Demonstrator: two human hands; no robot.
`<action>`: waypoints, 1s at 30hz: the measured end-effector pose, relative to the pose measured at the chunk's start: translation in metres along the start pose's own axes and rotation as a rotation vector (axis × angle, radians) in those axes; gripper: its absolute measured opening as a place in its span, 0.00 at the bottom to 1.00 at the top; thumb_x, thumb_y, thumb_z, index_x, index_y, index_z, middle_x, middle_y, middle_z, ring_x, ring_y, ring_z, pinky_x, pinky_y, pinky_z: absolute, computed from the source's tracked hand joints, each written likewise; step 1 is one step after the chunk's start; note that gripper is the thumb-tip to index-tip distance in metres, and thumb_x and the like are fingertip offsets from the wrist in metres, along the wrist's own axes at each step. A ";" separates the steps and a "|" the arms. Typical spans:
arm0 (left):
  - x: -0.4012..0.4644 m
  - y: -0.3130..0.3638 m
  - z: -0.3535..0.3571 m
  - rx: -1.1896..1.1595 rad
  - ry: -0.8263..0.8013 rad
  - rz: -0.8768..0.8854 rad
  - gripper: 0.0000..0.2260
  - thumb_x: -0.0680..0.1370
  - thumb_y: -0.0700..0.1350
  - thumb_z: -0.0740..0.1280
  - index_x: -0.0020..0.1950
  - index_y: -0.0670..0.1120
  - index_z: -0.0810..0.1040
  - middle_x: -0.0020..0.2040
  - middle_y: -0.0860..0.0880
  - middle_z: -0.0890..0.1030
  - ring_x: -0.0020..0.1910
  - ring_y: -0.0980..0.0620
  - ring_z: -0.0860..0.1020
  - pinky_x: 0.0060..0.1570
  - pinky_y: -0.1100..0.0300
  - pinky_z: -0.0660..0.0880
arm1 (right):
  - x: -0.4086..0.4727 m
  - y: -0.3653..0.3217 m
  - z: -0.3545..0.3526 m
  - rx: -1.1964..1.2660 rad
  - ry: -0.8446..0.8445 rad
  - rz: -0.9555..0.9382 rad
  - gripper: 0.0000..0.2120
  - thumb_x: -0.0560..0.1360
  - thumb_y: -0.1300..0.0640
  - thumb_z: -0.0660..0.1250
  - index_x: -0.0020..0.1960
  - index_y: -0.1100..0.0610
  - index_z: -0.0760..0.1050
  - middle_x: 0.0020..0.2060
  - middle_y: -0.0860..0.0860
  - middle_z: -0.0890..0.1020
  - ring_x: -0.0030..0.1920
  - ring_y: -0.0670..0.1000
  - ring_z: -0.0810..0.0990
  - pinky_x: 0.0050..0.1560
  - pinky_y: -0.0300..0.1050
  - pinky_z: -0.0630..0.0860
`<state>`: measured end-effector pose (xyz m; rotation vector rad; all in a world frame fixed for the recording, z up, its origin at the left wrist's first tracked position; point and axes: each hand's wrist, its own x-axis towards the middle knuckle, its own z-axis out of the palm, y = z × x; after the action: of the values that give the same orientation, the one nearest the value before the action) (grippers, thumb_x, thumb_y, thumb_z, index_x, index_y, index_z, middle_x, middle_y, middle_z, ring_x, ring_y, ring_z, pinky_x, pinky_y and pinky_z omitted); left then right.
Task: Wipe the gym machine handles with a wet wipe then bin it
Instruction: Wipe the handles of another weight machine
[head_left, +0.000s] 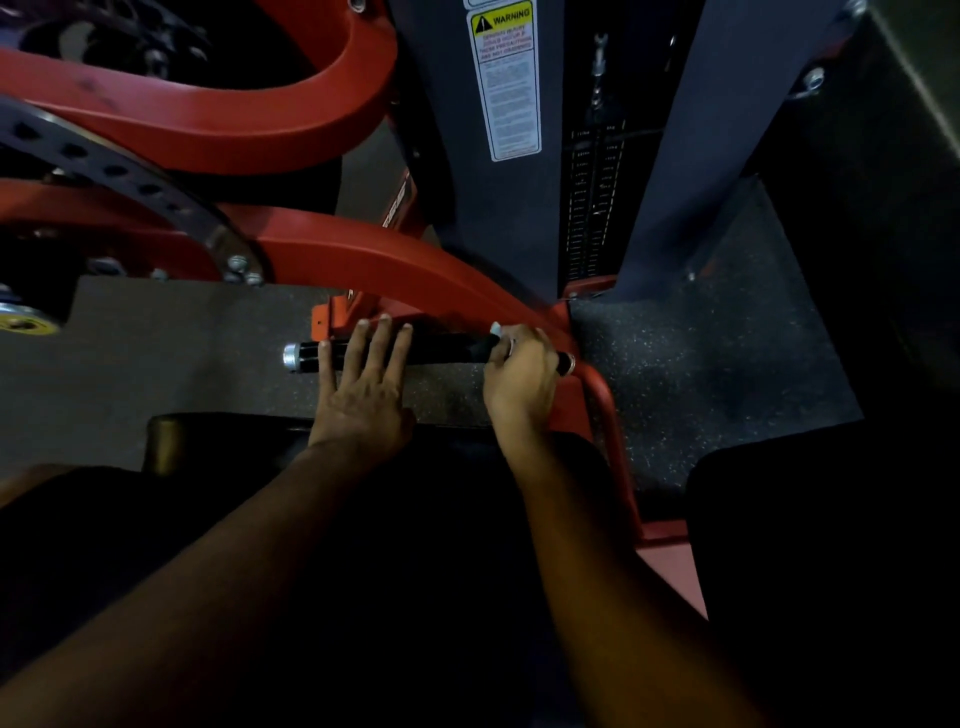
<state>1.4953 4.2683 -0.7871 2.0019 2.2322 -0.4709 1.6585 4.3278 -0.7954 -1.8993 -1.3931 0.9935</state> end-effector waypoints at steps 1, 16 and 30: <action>0.000 0.000 0.001 -0.002 0.000 -0.001 0.46 0.79 0.56 0.66 0.82 0.50 0.34 0.83 0.47 0.36 0.81 0.45 0.34 0.77 0.36 0.36 | -0.002 -0.002 0.002 0.023 0.015 -0.009 0.10 0.79 0.63 0.64 0.57 0.57 0.81 0.55 0.53 0.80 0.55 0.55 0.80 0.53 0.52 0.79; -0.001 -0.001 0.000 0.045 -0.026 -0.001 0.43 0.82 0.57 0.60 0.77 0.51 0.26 0.82 0.48 0.32 0.80 0.45 0.32 0.76 0.38 0.34 | -0.013 -0.020 0.026 -0.115 -0.107 -0.349 0.08 0.80 0.59 0.66 0.54 0.59 0.81 0.54 0.55 0.81 0.50 0.57 0.82 0.53 0.53 0.79; -0.001 -0.003 -0.005 -0.056 -0.034 0.026 0.46 0.79 0.56 0.66 0.82 0.50 0.33 0.82 0.48 0.33 0.80 0.48 0.31 0.76 0.37 0.33 | 0.042 0.048 -0.040 -0.137 -0.189 0.152 0.12 0.82 0.65 0.61 0.63 0.65 0.77 0.61 0.62 0.79 0.63 0.60 0.77 0.53 0.43 0.70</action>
<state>1.4931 4.2684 -0.7820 1.9776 2.1726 -0.4313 1.7242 4.3529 -0.8210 -2.0815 -1.4728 1.2057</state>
